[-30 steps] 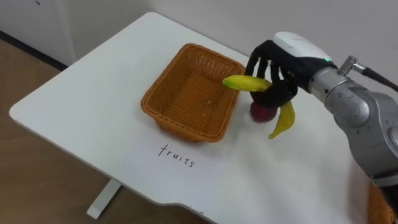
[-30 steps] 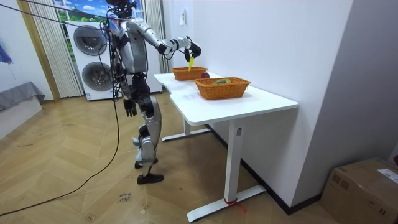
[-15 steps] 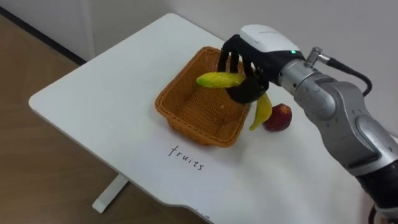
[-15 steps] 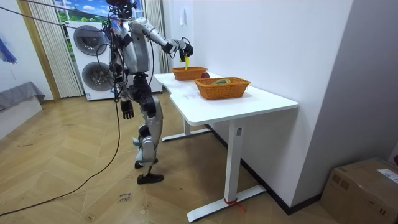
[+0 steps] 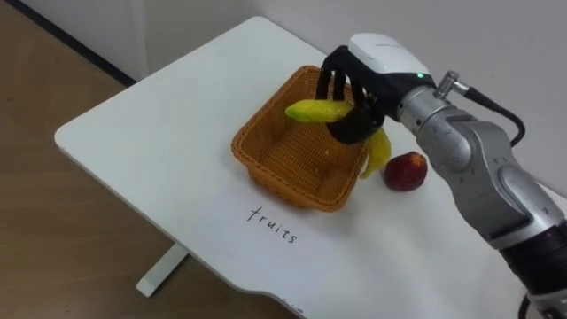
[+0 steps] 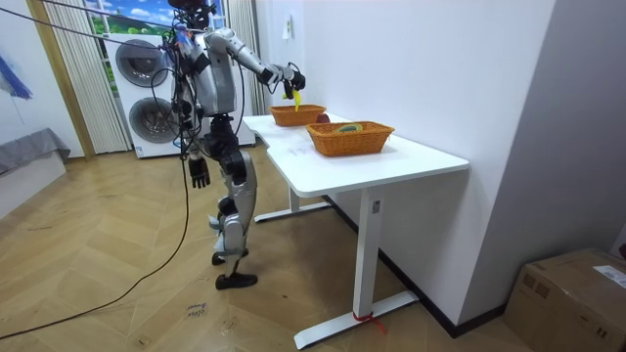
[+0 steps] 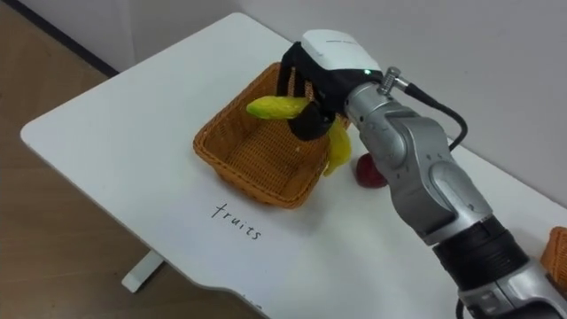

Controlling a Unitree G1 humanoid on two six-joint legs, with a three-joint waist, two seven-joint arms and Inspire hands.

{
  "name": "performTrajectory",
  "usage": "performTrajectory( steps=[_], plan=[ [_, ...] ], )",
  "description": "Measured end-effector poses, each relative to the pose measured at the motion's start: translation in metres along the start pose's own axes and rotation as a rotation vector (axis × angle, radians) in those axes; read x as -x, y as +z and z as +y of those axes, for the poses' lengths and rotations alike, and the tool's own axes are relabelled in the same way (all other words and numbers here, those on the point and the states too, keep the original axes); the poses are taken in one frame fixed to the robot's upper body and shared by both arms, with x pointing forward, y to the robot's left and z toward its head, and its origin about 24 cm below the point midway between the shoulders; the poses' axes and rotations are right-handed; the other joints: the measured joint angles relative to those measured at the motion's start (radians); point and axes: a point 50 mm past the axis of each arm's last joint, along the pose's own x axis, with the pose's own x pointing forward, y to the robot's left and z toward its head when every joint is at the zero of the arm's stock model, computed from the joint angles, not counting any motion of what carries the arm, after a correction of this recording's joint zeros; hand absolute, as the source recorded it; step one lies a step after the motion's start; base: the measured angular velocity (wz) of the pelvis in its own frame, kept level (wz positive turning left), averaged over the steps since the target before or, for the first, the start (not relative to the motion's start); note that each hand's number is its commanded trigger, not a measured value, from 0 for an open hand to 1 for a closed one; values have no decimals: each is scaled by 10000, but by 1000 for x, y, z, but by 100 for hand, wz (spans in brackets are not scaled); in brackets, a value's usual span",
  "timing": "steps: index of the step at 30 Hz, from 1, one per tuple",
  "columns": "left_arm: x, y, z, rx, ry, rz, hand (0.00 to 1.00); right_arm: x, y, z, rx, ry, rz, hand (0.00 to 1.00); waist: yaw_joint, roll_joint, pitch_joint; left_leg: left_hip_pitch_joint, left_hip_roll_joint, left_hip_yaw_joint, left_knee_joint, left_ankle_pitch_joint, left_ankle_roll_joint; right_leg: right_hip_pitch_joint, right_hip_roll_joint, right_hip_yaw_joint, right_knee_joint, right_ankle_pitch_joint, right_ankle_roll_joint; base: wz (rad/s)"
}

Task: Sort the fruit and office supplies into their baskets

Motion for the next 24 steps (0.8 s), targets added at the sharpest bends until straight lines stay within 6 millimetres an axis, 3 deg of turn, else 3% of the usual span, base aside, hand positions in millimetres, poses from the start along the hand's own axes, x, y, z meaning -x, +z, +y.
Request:
performTrajectory(
  steps=[10, 17, 22, 23, 24],
  plan=[
    [0, 0, 0, 2, 7, -4, 0, 0, 1, 0, 3, -106, -114, 100, 4, 50, 6, -10, -1, 13, 13, 0, 0, 1, -1, 1, 0, 0, 0, 0],
    [0, -1, 0, -30, 7, 90, 0, -1, 6, 5, 17, 61, -259, 100, 3, 145, -39, 12, 1, 30, 18, 1, 0, 5, -3, -1, 1, 0, 0, 0],
    [0, -1, 2, -55, 41, 107, 0, -1, 8, 7, 43, 171, -323, 91, 59, 173, -53, 74, 3, 35, 15, 5, 0, 49, -2, 18, 0, 0, 0, -1],
    [0, -1, 2, -60, 58, 103, 0, -1, 8, 8, 56, 214, -346, 59, 112, 175, -52, 156, 7, 34, -1, 5, 0, 91, -1, 24, 0, 0, 0, -3],
    [0, 0, 3, -56, 69, 86, 0, -1, 9, 9, 79, 258, -363, 44, 172, 181, -49, 187, 7, 32, -7, 4, 1, 140, 0, 33, -2, 0, 0, 0]
  ],
)
